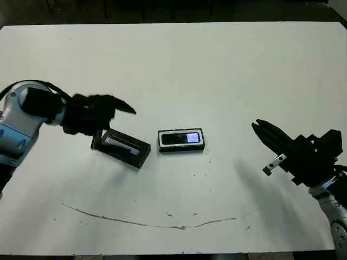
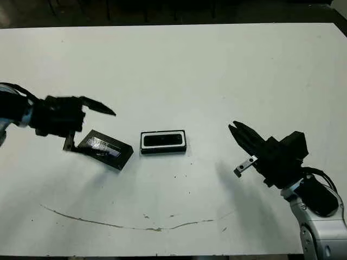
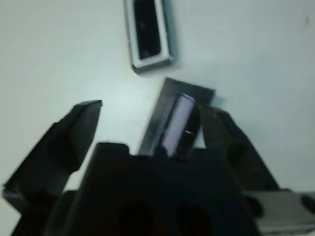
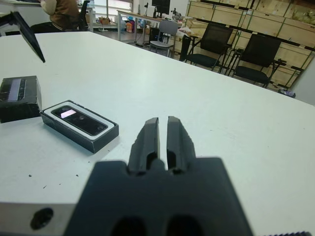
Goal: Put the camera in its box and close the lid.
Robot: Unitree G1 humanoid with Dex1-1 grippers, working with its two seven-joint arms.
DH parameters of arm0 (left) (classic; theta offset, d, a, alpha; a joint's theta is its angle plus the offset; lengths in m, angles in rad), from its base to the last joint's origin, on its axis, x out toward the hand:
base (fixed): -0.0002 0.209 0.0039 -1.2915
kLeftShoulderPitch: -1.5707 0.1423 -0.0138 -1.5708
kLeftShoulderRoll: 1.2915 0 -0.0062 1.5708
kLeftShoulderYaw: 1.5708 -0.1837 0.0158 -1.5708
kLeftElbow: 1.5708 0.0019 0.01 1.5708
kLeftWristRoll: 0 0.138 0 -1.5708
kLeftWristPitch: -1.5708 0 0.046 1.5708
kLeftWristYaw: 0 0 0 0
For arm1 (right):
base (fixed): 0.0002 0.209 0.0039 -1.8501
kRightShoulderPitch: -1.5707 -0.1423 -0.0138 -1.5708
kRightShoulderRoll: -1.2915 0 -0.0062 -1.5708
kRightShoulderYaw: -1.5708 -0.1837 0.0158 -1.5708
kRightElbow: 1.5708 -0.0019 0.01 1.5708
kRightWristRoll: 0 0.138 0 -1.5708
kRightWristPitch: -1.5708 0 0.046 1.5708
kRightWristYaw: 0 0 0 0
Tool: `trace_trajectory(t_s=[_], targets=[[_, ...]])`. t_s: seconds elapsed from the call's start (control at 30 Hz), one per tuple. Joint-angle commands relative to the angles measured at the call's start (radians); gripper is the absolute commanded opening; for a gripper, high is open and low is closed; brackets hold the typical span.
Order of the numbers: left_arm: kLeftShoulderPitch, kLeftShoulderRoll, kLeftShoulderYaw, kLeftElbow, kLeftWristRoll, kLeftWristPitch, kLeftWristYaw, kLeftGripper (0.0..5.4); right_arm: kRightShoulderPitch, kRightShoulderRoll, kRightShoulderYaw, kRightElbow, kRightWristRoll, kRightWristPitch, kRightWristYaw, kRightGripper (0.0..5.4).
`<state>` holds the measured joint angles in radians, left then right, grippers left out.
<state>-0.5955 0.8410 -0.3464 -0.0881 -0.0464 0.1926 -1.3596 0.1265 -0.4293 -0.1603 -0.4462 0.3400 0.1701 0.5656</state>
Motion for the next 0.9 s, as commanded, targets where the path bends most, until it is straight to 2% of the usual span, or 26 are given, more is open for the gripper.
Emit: trace_trajectory(t_s=[0.03,0.2,0.3,0.43,0.7,0.9], targets=[[-0.004,0.045,-0.031,-0.032,0.034,0.045,-0.051,5.37,0.014,-0.009,0.008,0.008,-0.013,0.019,-0.012,0.0],[-0.023,0.068,-0.089,-0.071,0.114,0.084,-0.1,5.37,0.007,-0.009,0.014,0.032,-0.005,0.007,0.004,0.0],[-0.023,0.064,-0.11,-0.053,0.157,0.039,-0.1,5.37,0.006,-0.008,0.015,0.04,0.004,0.008,0.009,0.0],[-0.024,0.055,-0.125,-0.023,0.2,0.034,-0.09,5.37,0.002,-0.005,0.015,0.066,0.014,-0.016,0.031,0.0],[-0.042,0.021,-0.132,0.077,0.252,-0.026,-0.06,5.37,-0.003,0.009,0.023,0.123,0.025,-0.07,0.056,0.0],[-0.055,-0.007,-0.135,0.12,0.266,-0.01,-0.063,5.37,-0.005,0.009,0.029,0.138,0.031,-0.084,0.07,0.0]])
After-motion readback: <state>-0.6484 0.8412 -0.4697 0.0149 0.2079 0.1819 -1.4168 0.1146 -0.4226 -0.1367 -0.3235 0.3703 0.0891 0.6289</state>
